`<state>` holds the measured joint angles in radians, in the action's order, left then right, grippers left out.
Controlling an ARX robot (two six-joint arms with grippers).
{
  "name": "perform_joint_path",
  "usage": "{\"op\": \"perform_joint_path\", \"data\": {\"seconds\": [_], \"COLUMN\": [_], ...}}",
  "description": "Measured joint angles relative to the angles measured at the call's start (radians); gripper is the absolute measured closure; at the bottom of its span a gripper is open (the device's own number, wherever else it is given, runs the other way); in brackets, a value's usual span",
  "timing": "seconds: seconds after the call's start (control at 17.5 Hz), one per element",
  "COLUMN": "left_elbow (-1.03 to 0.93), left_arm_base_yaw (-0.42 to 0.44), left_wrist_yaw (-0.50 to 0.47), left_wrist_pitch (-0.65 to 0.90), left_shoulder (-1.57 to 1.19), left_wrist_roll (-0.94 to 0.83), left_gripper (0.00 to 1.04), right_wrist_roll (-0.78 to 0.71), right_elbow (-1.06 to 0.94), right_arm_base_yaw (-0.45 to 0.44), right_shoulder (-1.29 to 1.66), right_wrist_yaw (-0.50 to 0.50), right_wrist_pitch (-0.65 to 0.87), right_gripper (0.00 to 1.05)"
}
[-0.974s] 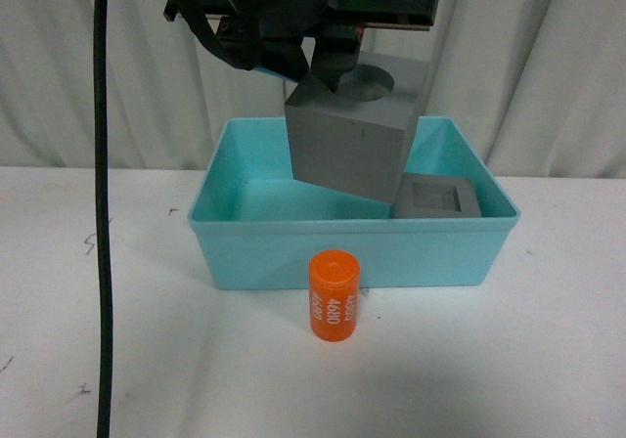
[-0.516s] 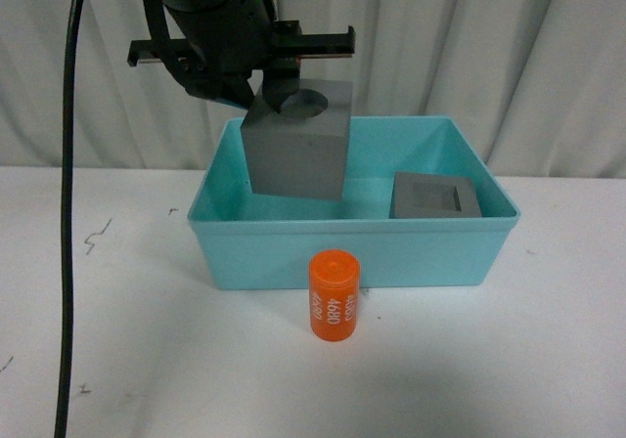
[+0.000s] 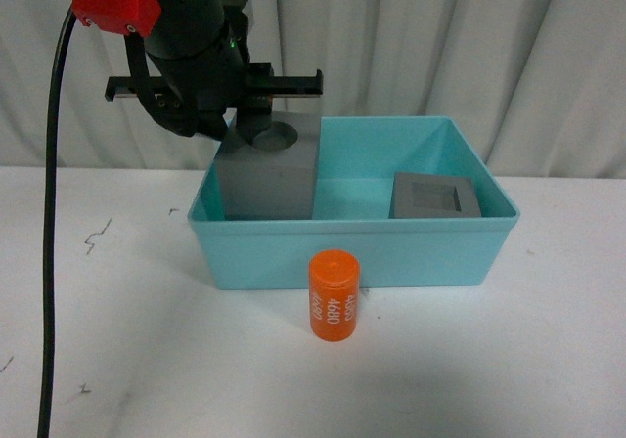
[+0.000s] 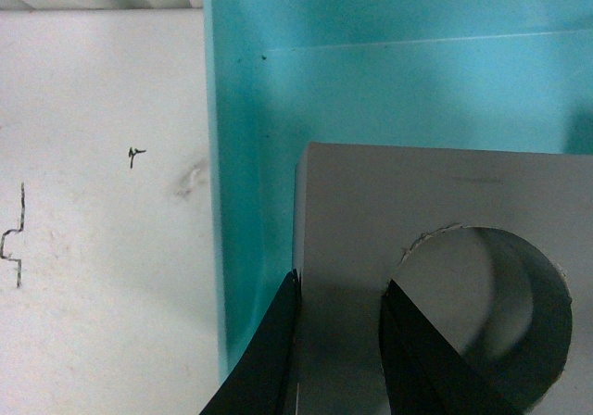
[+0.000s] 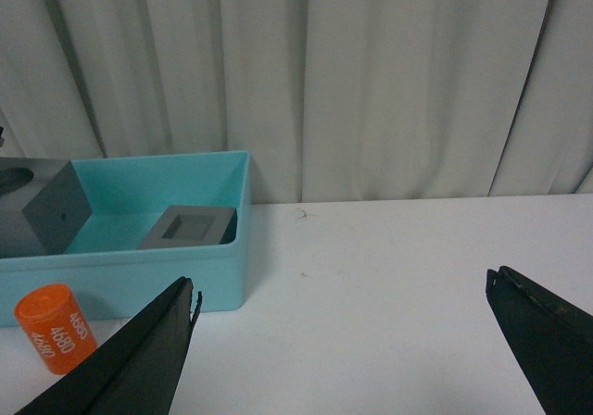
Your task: Place gray and orange parts in blue box
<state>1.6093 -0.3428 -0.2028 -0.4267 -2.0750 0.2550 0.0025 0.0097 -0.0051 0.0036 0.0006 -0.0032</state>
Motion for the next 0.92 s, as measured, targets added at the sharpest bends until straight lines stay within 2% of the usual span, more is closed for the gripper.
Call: {"op": "perform_joint_path", "data": {"seconds": [0.17,0.57,0.86,0.92], "left_elbow": [-0.013,-0.015,-0.055,-0.065], "left_arm_base_yaw": [0.01,0.012,0.026,0.031], "left_wrist_yaw": [-0.014,-0.012,0.008,0.015], "left_wrist_pitch": [0.004,0.01,0.026,0.039], "left_shoulder": [-0.004,-0.007,0.014,0.034], "left_wrist_roll": [-0.002,-0.002,-0.002,-0.003], "left_gripper": [0.86,0.67,0.13,0.05], "right_wrist_roll": [0.0,0.0,0.0,0.0], "right_elbow": [0.0,0.0,0.0,0.0], "right_arm_base_yaw": [0.0,0.0,0.0,0.0], "right_shoulder": [0.0,0.0,0.0,0.0], "right_wrist_yaw": [0.0,0.0,0.0,0.0], "right_wrist_pitch": [0.0,0.0,0.0,0.0], "right_gripper": [0.06,0.06,0.06,0.06]}}
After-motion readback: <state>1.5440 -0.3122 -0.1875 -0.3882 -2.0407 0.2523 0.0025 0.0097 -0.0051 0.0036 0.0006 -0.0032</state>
